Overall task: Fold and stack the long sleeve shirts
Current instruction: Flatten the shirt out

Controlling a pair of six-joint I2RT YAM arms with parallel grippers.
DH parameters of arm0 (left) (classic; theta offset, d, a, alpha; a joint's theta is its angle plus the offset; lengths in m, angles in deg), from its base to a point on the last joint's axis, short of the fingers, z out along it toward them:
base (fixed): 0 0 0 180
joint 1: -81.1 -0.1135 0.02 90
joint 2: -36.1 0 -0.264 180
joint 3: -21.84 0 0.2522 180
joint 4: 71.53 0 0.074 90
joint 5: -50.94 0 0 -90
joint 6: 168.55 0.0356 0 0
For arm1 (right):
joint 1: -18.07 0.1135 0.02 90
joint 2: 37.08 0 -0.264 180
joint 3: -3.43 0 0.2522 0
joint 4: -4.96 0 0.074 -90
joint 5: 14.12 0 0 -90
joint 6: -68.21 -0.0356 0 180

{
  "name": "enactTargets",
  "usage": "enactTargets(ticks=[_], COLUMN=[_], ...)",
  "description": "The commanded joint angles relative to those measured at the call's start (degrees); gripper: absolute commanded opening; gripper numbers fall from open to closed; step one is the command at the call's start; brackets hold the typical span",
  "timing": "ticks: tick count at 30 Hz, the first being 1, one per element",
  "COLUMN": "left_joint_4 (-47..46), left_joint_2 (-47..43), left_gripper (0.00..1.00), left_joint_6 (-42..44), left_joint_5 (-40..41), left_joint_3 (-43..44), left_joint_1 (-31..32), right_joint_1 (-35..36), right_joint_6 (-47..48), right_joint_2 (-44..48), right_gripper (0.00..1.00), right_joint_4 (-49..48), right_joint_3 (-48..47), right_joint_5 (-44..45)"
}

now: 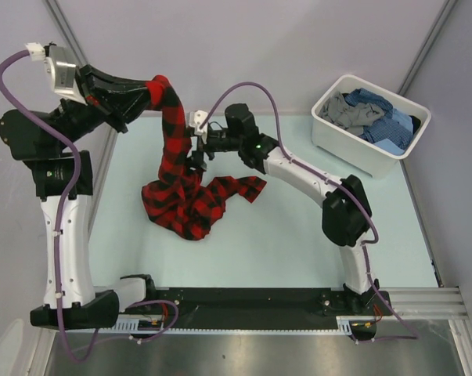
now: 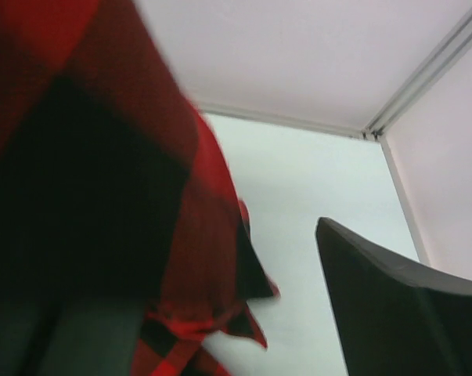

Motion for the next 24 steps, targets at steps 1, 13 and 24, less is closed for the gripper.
enactTargets(ticks=[1,13,24], left_joint_4=[-5.2,-9.7,-7.3], left_joint_2=[-1.3,-0.7,-2.4], left_gripper=[0.00,0.00,0.00], left_joint_6=[-3.1,-5.7,-3.7], left_joint_5=[-0.8,-3.6,-0.9], left_joint_3=[-0.9,-1.4,-3.7], left_joint_1=[-2.7,-2.6,-4.6], right_joint_1=[-4.2,-4.0,0.4], right_joint_6=[5.1,5.3,3.6], right_joint_2=[8.1,5.6,-0.9], right_gripper=[0.90,0.96,0.11], right_joint_4=[1.6,1.0,4.6], right_joint_3=[5.5,3.5,-9.2], right_joint_5=[-2.2,-3.4,-5.2])
